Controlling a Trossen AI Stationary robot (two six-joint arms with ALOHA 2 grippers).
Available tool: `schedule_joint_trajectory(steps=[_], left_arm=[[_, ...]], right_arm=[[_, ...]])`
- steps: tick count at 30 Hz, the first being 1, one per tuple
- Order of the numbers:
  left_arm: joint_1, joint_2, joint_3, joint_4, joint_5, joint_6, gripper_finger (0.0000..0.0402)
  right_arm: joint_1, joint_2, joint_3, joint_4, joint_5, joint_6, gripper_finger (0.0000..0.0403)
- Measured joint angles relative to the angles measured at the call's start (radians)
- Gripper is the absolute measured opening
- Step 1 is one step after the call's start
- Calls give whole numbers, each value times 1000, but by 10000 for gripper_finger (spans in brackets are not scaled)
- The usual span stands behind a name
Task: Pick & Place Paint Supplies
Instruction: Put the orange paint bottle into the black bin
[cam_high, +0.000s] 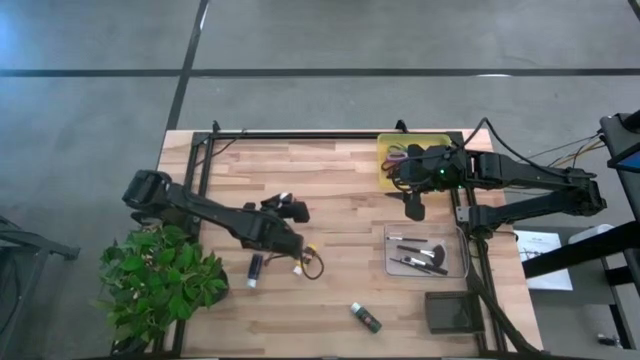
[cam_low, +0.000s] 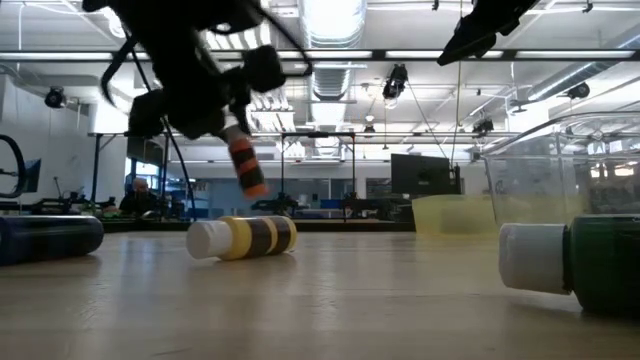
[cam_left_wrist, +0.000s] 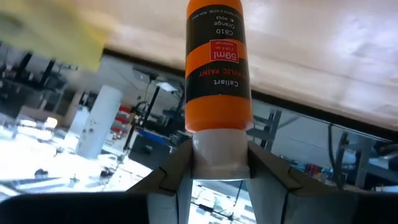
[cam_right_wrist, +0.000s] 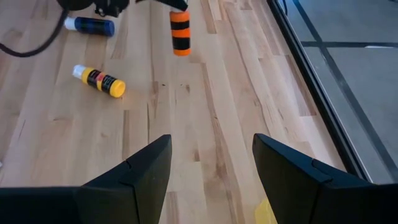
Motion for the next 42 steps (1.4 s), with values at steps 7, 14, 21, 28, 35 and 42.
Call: schedule_joint_trajectory(steps=[7,14,21,28,35,42], left_arm=[[-16,0,-89,-1,54,2,115],[-53,0,-99,-32,116,-26,115],[-82,0,-104,-144,198,-156,115],[-105,-1,-136,-176,204,-202,115],[-106,-2,-148,-132,141,-223,148],[-106,-2,-148,-68,101,-224,232]], right_arm=[[0,0,0,1,0,-1,225],[0,0,0,2,3,-1,225],[0,0,0,2,2,-7,225],[0,0,0,1,2,-8,225],[0,0,0,1,2,-8,225],[0,0,0,1,2,-8,225]])
